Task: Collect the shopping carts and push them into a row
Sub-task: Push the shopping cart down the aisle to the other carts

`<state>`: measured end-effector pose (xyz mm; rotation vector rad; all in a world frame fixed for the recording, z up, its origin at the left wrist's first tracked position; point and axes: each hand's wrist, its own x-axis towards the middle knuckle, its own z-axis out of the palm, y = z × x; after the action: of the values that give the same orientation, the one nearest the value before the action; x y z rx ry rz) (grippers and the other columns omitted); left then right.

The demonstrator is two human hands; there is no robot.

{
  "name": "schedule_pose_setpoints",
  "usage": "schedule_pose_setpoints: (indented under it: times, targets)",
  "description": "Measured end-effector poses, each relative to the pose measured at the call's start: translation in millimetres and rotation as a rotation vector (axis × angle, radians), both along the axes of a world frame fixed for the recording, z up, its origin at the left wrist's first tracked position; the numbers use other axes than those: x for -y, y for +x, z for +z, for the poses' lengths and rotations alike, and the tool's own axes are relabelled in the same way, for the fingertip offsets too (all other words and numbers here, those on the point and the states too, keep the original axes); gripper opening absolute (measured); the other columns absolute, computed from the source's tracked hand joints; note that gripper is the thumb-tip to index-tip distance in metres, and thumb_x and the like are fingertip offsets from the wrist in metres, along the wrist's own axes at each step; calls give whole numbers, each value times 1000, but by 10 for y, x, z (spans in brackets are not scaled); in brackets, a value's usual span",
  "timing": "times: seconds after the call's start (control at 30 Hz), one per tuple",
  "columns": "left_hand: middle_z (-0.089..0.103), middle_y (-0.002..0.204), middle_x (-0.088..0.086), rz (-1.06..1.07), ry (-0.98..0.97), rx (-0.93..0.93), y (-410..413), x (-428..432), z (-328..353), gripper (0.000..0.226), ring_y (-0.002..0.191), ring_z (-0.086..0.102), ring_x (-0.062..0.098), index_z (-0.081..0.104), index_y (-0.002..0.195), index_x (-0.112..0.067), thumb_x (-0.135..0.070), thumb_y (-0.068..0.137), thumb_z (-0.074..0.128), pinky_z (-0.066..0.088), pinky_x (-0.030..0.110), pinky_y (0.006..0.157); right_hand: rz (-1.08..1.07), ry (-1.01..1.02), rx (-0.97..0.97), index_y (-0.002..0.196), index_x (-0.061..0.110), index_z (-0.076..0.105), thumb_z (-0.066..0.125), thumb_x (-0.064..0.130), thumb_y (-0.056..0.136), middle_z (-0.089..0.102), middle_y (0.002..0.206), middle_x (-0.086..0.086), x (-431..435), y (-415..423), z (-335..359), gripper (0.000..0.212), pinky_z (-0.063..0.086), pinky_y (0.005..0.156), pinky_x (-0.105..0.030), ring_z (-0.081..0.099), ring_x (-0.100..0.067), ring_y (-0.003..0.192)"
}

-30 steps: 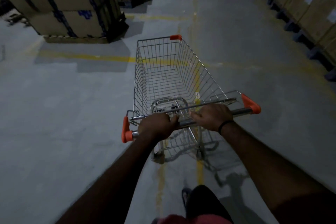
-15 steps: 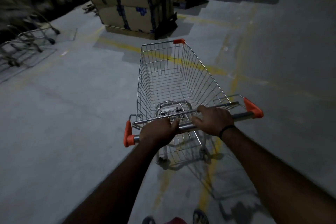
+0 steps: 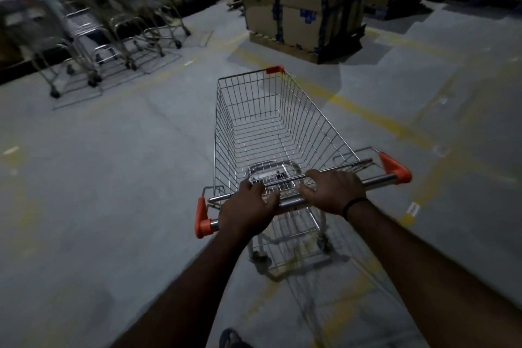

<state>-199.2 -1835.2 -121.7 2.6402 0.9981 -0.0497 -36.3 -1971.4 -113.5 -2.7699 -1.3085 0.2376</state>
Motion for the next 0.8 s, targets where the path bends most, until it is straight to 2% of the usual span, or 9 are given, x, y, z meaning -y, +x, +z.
schedule_pose_setpoints:
  times: [0.1,0.2,0.33,0.4,0.67,0.8]
  targets:
    - [49,138,4,69,-1,31,-48,-143,-19,67,118,58,27,53,138,-28,-71,93,31,50,42,87,53,2,-12,142,35,49,39,72,92,71,120,-9,-227,14,26,64,45,93,-37,63,-31,114]
    - [50,139,4,107,-23,-21,-78,-328,-16,69,117,59,27,54,137,-27,-71,91,27,51,43,88,84,-5,-32,140,34,51,40,74,91,70,122,-9,-482,21,50,64,44,95,-38,63,-31,116]
    - [53,127,4,93,-37,-89,-92,-642,-13,68,111,60,26,60,121,-30,-70,86,17,52,43,85,117,-24,-64,142,34,50,40,74,91,69,124,-8,-890,55,64,66,44,96,-39,62,-30,118]
    - [54,121,4,142,-53,-70,-88,-799,-7,66,106,62,27,63,116,-28,-69,87,21,53,45,85,141,-34,-62,143,35,48,40,74,91,70,122,-8,-1104,77,70,66,45,96,-39,63,-30,117]
    - [50,140,4,222,-87,-49,-69,-1513,18,65,116,60,27,59,133,-26,-68,93,30,46,39,86,168,-57,-91,146,40,44,43,76,89,68,128,-5,-1960,150,75,68,44,98,-38,61,-28,121]
    - [52,140,4,246,-109,-48,-46,-1929,-14,69,116,59,27,55,136,-27,-70,90,28,49,42,90,159,-66,-94,143,39,49,44,75,87,67,130,-5,-2419,201,51,67,43,99,-38,60,-29,122]
